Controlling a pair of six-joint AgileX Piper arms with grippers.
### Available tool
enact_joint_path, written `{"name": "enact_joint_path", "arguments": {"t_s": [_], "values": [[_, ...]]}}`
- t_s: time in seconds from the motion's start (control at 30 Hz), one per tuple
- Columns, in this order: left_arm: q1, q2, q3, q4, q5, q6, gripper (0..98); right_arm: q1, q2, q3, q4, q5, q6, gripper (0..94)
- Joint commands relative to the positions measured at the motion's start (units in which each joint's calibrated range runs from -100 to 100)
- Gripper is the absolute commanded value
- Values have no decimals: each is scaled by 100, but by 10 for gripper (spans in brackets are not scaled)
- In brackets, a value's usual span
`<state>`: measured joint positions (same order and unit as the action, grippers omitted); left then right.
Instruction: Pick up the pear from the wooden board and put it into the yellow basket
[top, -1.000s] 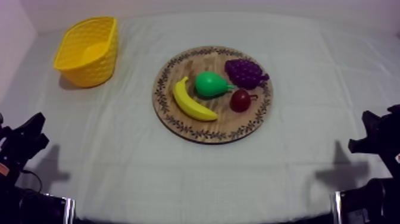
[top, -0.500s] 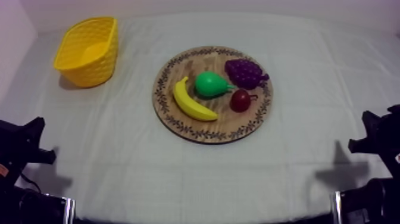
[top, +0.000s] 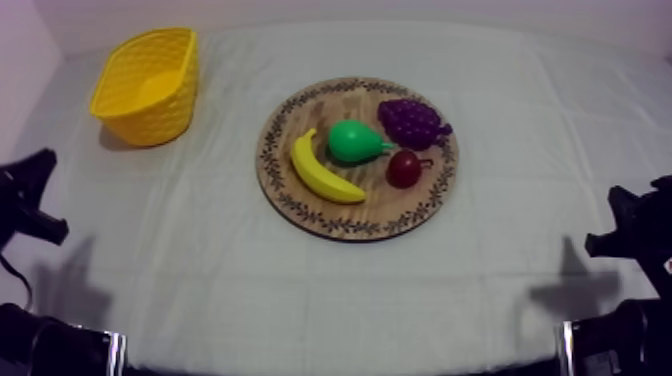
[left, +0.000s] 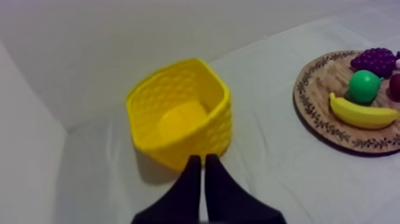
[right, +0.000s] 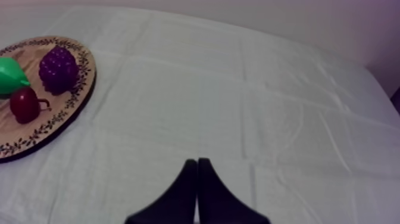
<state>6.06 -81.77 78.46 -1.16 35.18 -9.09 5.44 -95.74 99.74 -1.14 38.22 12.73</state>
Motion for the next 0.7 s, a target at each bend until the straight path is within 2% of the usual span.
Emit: {"name": "enact_joint_path", "arguments": {"t_s": [0.0,0.13,0.3,0.37,0.53,0.67], "values": [[227,1053,-1409,-143,9,33,1,0,-2,4,0,1,-2,3],[705,2051,-2682,-553,117,247,1,0,-2,4,0,1,-1,3],[1499,3118,-4118,-1223,452,684,1,0,-2,4,0,1,0,3],[1762,3540,-4654,-1397,613,781,1,0,-2,4,0,1,0,3],[2196,4692,-5838,-1528,897,804,1,0,-2,4,0,1,0,3],[2314,5623,-6471,-1404,941,708,1,0,-2,4,0,1,0,3]]}}
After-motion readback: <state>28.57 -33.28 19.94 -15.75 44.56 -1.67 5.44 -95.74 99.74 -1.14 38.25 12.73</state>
